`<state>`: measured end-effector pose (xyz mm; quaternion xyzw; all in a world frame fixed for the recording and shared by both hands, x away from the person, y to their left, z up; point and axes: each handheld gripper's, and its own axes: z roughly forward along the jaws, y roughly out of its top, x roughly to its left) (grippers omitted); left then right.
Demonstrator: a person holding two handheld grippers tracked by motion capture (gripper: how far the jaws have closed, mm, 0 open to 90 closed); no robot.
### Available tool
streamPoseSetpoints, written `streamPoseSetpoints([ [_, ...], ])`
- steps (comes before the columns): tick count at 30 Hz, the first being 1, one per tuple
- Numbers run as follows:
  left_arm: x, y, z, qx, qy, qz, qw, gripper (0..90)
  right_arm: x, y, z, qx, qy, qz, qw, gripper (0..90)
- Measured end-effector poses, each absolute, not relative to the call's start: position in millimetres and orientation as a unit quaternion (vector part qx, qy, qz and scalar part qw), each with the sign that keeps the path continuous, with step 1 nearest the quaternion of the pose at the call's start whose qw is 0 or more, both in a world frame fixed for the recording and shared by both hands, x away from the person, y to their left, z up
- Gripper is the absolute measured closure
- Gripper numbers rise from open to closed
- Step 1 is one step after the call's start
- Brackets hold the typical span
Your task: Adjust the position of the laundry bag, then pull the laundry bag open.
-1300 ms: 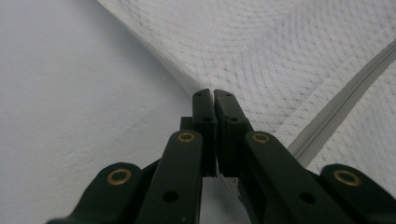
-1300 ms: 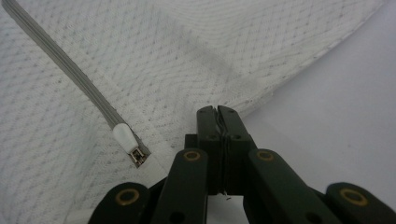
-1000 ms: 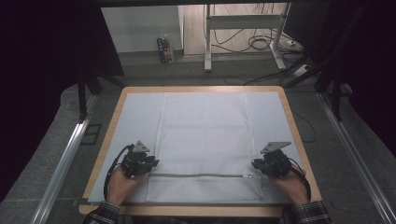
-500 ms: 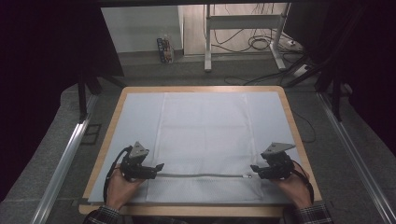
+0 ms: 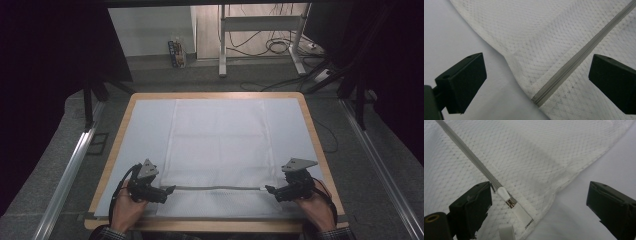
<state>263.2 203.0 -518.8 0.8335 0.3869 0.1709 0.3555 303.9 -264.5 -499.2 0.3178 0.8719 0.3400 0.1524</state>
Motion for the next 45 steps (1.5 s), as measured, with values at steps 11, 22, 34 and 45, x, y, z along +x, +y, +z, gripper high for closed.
streamPoseSetpoints([
  [11, 264, 205, -521, 0.832, 0.387, 0.174, 0.356, 1.2, 299, -270, -503, 0.325, 0.873, 0.336, 0.139, 2.0],
  [22, 263, 204, -521, 0.834, 0.383, 0.177, 0.355, 1.6, 291, -276, -503, 0.339, 0.878, 0.304, 0.148, 18.2],
  [34, 264, 202, -522, 0.838, 0.378, 0.177, 0.350, 1.9, 296, -270, -516, 0.306, 0.901, 0.286, 0.113, 19.8],
  [45, 263, 199, -522, 0.843, 0.371, 0.182, 0.345, 2.3, 292, -264, -514, 0.298, 0.904, 0.284, 0.116, 54.2],
])
